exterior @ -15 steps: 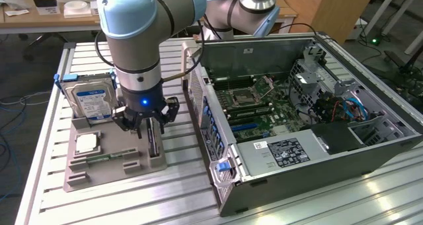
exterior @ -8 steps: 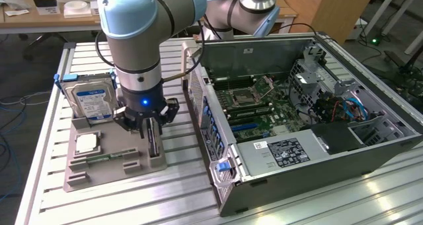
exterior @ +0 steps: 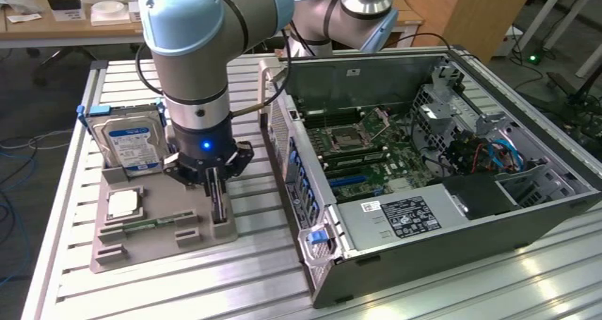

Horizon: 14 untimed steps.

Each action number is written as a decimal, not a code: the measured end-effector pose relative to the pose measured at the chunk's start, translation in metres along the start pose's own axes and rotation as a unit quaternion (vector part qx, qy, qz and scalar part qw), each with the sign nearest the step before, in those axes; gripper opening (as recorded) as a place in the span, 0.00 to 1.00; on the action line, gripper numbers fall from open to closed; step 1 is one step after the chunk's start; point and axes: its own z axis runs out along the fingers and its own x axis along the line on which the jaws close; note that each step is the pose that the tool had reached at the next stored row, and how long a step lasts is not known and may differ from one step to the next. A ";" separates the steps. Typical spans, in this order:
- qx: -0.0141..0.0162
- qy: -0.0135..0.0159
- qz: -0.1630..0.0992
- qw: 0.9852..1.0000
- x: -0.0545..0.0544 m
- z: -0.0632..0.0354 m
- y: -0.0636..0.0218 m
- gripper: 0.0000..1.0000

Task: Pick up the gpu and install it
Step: 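Pick up the gpu and move the gpu toward the slot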

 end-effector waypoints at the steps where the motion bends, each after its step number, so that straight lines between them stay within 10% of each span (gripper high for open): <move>1: 0.000 0.000 0.000 1.000 0.000 0.0000 0.0000 0.33; 14: 0.000 0.000 0.000 1.000 -0.001 0.0000 0.0000 0.28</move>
